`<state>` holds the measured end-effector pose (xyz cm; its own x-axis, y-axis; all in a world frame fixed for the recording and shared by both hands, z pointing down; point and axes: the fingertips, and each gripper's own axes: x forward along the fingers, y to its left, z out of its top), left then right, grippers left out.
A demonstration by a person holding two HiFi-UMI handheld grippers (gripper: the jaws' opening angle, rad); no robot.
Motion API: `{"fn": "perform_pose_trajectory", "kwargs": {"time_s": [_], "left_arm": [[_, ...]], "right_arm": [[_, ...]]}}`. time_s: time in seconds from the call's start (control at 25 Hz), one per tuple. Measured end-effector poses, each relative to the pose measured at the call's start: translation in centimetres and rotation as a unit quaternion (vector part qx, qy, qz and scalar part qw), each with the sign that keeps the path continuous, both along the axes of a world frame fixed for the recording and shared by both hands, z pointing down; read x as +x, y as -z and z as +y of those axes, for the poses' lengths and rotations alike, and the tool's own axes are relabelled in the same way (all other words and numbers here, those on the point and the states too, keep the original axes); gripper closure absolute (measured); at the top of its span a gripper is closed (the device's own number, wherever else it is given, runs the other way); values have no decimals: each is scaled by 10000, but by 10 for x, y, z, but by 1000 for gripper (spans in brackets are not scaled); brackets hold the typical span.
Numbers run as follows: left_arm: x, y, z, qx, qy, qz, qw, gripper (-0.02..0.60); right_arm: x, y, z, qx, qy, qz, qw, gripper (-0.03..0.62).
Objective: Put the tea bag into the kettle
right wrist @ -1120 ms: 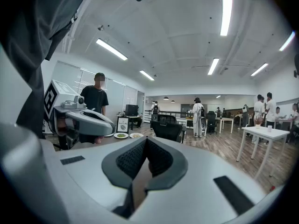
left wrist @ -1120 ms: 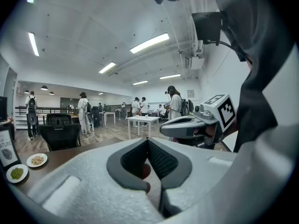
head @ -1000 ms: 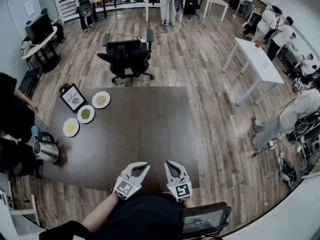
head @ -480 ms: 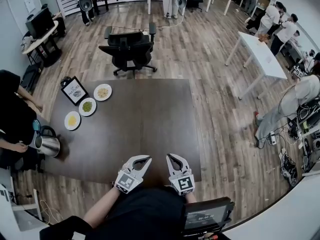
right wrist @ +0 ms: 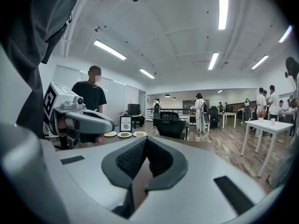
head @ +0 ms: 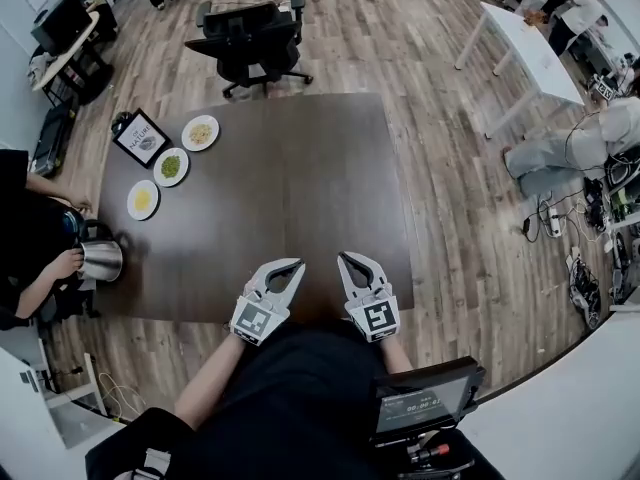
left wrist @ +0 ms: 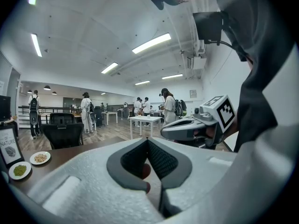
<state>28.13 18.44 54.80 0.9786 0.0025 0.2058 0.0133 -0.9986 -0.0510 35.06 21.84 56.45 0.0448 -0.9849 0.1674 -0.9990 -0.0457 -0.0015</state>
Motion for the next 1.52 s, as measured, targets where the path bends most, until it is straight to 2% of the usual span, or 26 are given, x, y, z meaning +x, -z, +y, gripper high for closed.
{"fn": "perform_pose_trajectory", "kwargs": {"time_s": [0.64,1.04,1.52], "left_arm": [[-33,-15,-17,-160,574,-169,9981,578],[-58,-16,-31,-230,1027,-204,9942,578],[-81,-16,-48,-257,1385,-283,9896,578]], "right_arm": [[-30,-17,-15,-304,551,-86,9980,588],[-54,-24,-29,-474,937,-171,9943,588],[-75,-34,-51,-660,1317,-253,9888,588]]}}
